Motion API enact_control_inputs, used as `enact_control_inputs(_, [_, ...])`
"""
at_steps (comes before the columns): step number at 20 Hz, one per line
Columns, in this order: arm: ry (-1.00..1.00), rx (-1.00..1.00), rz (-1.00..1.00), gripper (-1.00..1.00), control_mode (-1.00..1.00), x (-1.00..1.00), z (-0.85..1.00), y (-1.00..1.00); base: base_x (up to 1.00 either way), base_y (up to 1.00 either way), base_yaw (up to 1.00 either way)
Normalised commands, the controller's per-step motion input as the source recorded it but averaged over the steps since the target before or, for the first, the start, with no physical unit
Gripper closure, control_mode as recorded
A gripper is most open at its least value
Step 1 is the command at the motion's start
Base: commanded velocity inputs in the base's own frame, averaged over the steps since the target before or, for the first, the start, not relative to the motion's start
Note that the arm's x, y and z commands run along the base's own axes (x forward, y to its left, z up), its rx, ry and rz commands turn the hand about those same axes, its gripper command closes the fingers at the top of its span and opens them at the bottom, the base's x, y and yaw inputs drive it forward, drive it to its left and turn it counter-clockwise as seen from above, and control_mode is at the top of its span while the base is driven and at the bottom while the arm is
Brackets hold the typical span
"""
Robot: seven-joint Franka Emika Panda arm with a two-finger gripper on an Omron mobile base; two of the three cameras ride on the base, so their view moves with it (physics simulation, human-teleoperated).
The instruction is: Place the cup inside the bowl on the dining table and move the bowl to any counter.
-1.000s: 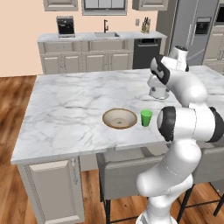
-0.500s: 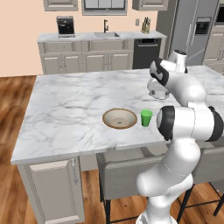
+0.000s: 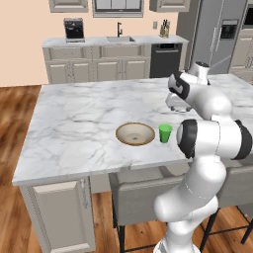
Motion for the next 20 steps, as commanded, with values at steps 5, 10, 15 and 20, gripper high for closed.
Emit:
enact_control_inputs(5, [0.00, 0.00, 0.00, -1.00, -1.00, 0.06, -0.13, 0.00, 0.00, 0.00, 0.00])
enact_control_inputs(10, [0.00, 0.00, 0.00, -1.00, -1.00, 0.11, -0.09, 0.00, 0.00, 0.00, 0.00])
enact_control_inputs(15, [0.00, 0.00, 0.00, -1.00, -1.00, 0.13, -0.10, 0.00, 0.00, 0.00, 0.00])
enact_control_inputs(20, [0.00, 0.00, 0.00, -1.00, -1.00, 0.08, -0.12, 0.00, 0.00, 0.00, 0.00])
